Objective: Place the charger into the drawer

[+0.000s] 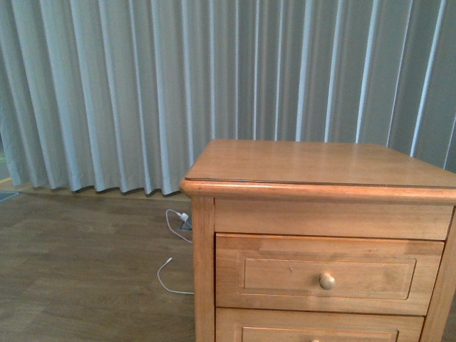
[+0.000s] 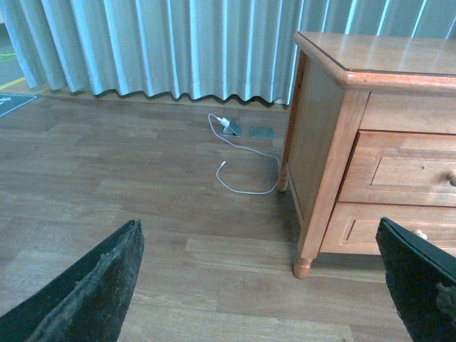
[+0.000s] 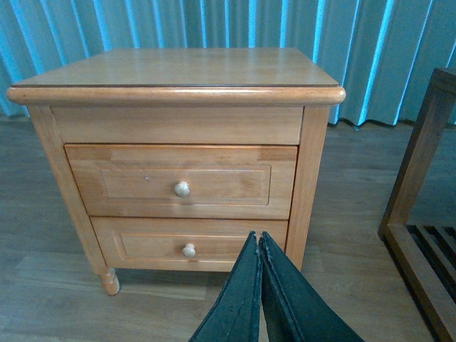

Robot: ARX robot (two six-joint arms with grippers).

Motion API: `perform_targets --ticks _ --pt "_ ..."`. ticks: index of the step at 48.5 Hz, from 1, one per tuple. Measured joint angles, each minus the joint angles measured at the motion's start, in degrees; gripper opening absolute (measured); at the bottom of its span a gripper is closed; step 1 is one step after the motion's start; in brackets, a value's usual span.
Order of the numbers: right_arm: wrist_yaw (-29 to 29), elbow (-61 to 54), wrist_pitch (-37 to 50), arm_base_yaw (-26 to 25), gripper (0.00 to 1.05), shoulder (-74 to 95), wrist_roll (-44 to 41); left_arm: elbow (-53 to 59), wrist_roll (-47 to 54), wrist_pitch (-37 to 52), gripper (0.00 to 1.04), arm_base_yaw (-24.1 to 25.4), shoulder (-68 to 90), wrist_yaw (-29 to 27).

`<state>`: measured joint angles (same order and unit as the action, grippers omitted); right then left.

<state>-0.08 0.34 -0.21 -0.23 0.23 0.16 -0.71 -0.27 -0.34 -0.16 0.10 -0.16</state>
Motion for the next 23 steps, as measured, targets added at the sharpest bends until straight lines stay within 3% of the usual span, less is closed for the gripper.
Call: perform_targets --ticks 23 --pt "0.00 0.00 0.00 0.00 0.90 0.00 -0.09 0.00 0.00 0.00 0.99 0.00 -0.02 0.02"
